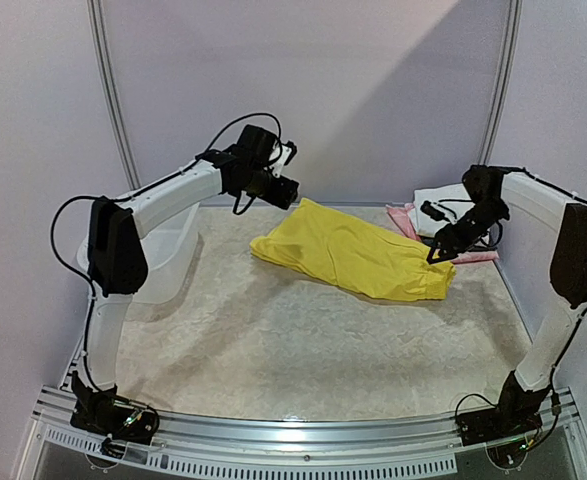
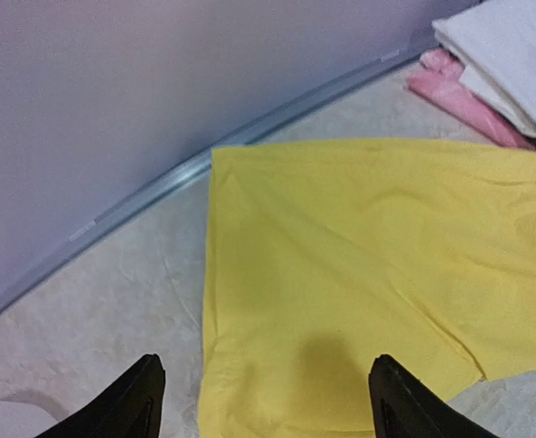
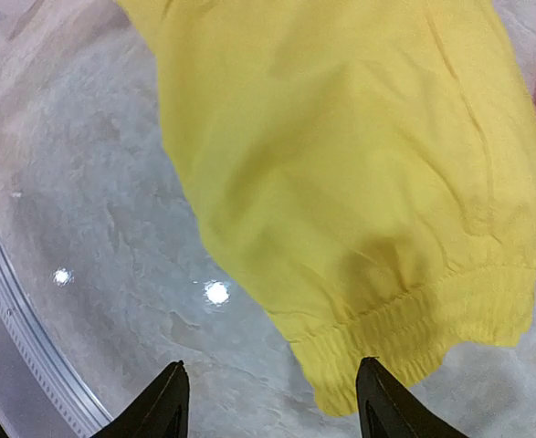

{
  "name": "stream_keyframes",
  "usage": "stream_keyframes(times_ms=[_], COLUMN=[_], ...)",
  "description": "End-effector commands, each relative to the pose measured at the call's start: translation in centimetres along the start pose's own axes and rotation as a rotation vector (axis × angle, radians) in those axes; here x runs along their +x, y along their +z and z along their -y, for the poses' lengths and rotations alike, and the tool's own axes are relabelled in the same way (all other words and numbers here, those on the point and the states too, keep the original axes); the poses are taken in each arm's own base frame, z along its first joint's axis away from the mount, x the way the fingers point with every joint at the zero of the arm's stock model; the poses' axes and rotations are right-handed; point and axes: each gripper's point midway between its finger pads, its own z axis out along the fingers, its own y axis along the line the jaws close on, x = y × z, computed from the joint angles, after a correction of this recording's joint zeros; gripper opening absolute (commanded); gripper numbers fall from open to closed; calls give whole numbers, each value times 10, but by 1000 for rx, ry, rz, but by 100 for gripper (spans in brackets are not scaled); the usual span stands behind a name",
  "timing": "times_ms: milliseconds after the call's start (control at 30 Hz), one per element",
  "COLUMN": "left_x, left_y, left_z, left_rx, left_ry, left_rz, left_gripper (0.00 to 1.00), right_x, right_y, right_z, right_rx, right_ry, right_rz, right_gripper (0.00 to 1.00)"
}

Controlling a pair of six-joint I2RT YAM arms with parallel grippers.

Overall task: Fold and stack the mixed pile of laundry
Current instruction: Pick up the rectangle-folded shorts from the center of the board.

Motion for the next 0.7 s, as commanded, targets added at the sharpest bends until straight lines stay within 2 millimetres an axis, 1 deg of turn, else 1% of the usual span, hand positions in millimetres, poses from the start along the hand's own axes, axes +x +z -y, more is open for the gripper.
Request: stream_keyframes(times_ms=[0, 100, 167, 233, 267, 300, 367, 467, 567, 667], left_x=[63, 72, 79, 84, 87, 93, 93, 93, 91, 95], left_y=[21, 10, 3, -4, -8, -10, -19, -29, -37, -41], left_z=[13, 4, -12, -22, -26, -27, -30, -27, -24, -21], left_rx=[63, 40, -1, -32, -44, -44, -48, -28, -14, -15], left_ry=[-77, -68, -95, -161, -209, -261, -369, -480, -500, -498], left_rz=[-199, -223, -244, -258, -263, -270, -245, -187, -170, -174], left_gripper=[82, 85, 86, 86, 87, 87, 88, 88, 89, 89], right_x=[2, 20, 29, 36, 36, 39, 37, 35, 29, 25], right_y=[12, 20, 22, 22, 19, 20, 18, 21, 24, 26], right_z=[-20, -14, -8, -5, -4, -3, -2, 0, 4, 0], right_rx=[-56, 8, 74, 115, 140, 152, 186, 231, 294, 339], right_ry=[-112, -197, -269, -342, -384, -421, -476, -554, -635, -735], right_rz=[-31, -102, -126, -137, -129, -133, -124, -128, -131, -121], right_gripper=[63, 65, 66, 67, 67, 68, 70, 76, 77, 79])
